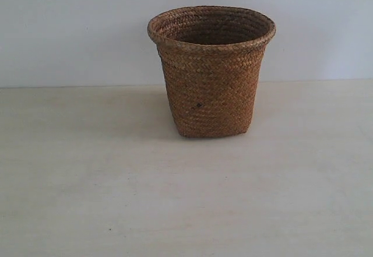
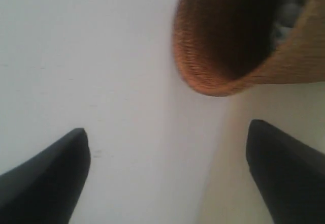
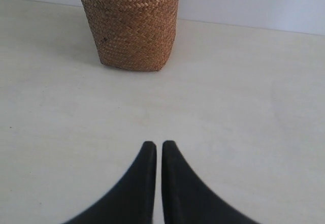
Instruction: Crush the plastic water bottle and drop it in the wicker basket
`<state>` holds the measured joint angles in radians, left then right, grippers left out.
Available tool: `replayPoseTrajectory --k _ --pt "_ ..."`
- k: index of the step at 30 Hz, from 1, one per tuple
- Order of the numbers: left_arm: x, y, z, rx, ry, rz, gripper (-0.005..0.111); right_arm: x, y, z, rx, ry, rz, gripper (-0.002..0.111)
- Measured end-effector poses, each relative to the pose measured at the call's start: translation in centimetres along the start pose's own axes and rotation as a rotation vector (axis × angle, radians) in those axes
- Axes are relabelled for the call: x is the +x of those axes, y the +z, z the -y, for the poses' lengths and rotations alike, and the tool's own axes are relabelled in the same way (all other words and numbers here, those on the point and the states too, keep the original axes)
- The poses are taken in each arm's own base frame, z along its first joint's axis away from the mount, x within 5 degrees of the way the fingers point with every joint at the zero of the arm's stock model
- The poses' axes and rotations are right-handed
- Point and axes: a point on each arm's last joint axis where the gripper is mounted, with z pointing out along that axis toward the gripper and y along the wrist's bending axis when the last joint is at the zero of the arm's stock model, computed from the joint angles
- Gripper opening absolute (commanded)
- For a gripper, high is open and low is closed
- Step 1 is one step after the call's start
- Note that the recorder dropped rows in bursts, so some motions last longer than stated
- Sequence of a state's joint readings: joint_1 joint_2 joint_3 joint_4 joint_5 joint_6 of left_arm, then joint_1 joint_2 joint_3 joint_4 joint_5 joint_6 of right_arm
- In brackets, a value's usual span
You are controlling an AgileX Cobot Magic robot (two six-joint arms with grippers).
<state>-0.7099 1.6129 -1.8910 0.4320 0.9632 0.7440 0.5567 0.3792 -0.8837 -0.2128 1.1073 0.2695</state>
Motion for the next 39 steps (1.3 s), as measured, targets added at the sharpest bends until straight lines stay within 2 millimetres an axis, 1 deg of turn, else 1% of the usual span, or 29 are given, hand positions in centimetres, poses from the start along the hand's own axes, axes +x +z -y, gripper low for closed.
replayPoseTrajectory --k 4,7,10,14,17,20,24,26,29,32,34,37,39 --pt "0.4 -2.4 1.7 0.242 -0.087 0.01 0.077 -0.1 0.0 0.0 -0.002 0.002 0.015 0.001" --pt "0.2 -3.6 2.7 0.347 -0.171 0.067 0.077 -0.3 0.0 -0.1 -0.006 0.003 0.028 0.001" --pt "0.0 -4.6 3.8 0.447 -0.228 0.129 0.077 -0.3 0.0 -0.1 -0.008 0.004 0.036 0.001" --pt "-0.3 -5.3 5.5 0.578 -0.288 0.197 0.077 -0.3 0.0 -0.1 -0.012 0.008 0.035 0.001" --pt "0.0 -5.2 7.1 0.661 -0.307 0.202 0.077 -0.3 0.0 -0.2 -0.026 0.015 0.031 0.001" --pt "0.7 -4.6 9.3 0.749 -0.325 0.173 0.077 -0.3 0.0 -0.3 -0.033 0.019 0.029 0.001" --pt "1.9 -3.8 13.1 0.901 -0.364 0.119 0.077 -0.2 0.0 -0.4 -0.047 0.031 0.025 0.001" --pt "2.4 -3.8 14.9 0.982 -0.4 0.108 0.077 -0.3 0.0 -0.5 -0.053 0.034 0.029 0.001" --pt "2.8 -4.2 16.9 1.093 -0.458 0.123 0.077 -0.4 0.0 -0.7 -0.077 0.045 0.039 0.001" --pt "3.1 -4.7 18.4 1.176 -0.5 0.156 0.077 -0.5 -0.1 -0.9 -0.099 0.056 0.051 0.001" --pt "3.3 -5.1 19.1 1.206 -0.495 0.182 0.077 -0.5 0.0 -1.0 -0.107 0.059 0.055 0.001" --pt "3.6 -5.5 19.7 1.229 -0.477 0.218 0.077 -0.6 0.0 -1.0 -0.109 0.06 0.054 0.001" --pt "3.6 -5.7 19.9 1.247 -0.49 0.236 0.077 -0.8 0.5 -1.1 -0.106 0.057 0.039 0.001"
